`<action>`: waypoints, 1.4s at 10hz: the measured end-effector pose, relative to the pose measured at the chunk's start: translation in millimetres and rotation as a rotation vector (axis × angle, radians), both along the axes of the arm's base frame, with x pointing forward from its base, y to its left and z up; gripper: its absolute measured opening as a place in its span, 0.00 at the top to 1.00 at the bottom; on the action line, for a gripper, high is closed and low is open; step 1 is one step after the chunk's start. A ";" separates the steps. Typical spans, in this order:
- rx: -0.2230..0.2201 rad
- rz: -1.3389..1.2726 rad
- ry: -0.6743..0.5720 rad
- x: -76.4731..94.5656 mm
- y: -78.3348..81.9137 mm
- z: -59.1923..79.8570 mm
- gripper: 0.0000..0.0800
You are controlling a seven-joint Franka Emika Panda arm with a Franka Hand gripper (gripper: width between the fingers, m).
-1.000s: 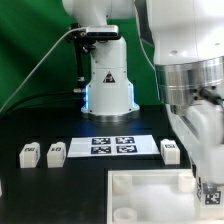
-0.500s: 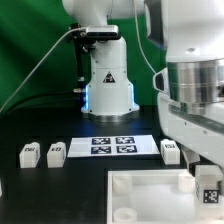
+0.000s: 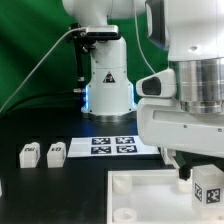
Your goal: Assemble one leg
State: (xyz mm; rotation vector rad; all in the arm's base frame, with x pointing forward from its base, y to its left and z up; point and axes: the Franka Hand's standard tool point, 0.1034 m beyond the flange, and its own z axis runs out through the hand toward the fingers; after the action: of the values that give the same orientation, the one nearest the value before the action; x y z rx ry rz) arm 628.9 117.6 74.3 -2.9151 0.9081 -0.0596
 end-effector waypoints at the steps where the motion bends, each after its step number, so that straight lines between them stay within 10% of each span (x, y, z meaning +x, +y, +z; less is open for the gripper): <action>1: -0.039 0.235 -0.028 1.8 3.4 0.8 0.19; 6: -0.090 0.820 -0.073 4.3 -7.4 0.4 0.19; 7: -0.086 0.777 -0.071 4.3 -7.2 0.4 0.19; 10: -0.074 0.645 -0.064 4.1 -6.6 0.1 0.64; 14: -0.036 0.164 -0.020 5.1 -8.0 -0.9 0.64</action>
Offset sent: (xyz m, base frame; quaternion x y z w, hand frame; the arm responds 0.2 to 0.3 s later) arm -0.0033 -0.0050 0.0074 0.0275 -0.0141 -0.2509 0.9675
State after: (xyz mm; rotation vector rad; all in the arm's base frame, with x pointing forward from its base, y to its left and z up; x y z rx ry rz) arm 633.9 109.7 73.4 -3.0040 0.6688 -0.0947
